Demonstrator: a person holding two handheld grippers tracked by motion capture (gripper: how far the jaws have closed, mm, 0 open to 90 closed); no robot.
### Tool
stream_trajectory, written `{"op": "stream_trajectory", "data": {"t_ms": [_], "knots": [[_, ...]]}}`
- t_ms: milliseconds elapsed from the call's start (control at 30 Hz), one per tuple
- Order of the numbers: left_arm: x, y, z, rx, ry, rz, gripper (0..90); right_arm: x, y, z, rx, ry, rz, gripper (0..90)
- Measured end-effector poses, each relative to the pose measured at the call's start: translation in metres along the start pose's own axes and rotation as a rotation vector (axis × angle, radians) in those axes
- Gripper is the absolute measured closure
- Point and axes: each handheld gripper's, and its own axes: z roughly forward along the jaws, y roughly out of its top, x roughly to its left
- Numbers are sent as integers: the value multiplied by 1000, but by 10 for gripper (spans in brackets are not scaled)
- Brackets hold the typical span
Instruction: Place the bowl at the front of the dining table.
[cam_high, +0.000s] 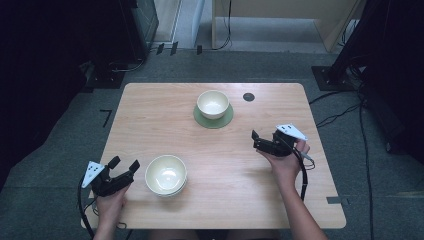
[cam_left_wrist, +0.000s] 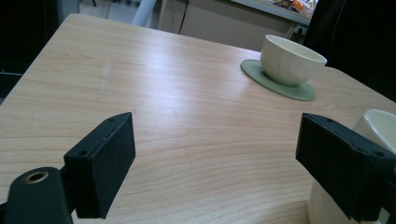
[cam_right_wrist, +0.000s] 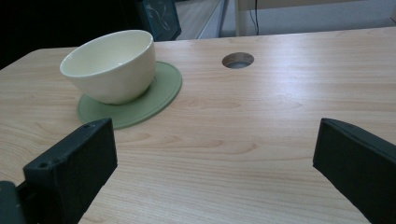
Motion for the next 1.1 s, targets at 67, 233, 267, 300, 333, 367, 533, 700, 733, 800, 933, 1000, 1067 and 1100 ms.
{"op": "stream_trajectory", "data": {"t_ms": [67, 233, 267, 300, 333, 367, 533, 700, 733, 800, 933, 1000, 1067, 1100], "knots": [[0, 0, 0, 2, 2, 1, 118, -3, -2, -2, 1, -7, 2, 2], [0, 0, 1, 9, 13, -3, 122, -10, -8, -8, 6, -16, 7, 2], [0, 0, 1, 10, 15, -4, 123, -11, -9, -9, 4, -17, 8, 2], [0, 0, 1, 11, 15, -5, 123, -12, -10, -10, 6, -20, 14, 2], [0, 0, 1, 11, 15, -5, 123, -14, -11, -11, 2, -23, 13, 2], [0, 0, 1, 11, 15, -4, 124, -16, -13, -13, 4, -27, 18, 2], [0, 0, 1, 12, 15, -4, 123, -22, -17, -18, -3, -45, 27, 3], [0, 0, 1, 12, 15, -3, 123, -27, -21, -24, -7, -55, 36, 2], [0, 0, 1, 12, 15, -4, 124, -29, -22, -25, -8, -57, 37, 3], [0, 0, 1, 12, 16, -6, 123, -31, -24, -27, -6, -60, 45, 2], [0, 0, 1, 14, 17, 0, 124, -36, -28, -31, -4, -67, 50, 2], [0, 0, 1, 14, 18, 0, 123, -38, -30, -34, -5, -71, 55, 2], [0, 0, 1, 14, 17, 0, 124, -41, -32, -37, -2, -76, 60, 3], [0, 0, 1, 14, 17, 0, 123, -43, -33, -39, 0, -82, 62, 3]]}}
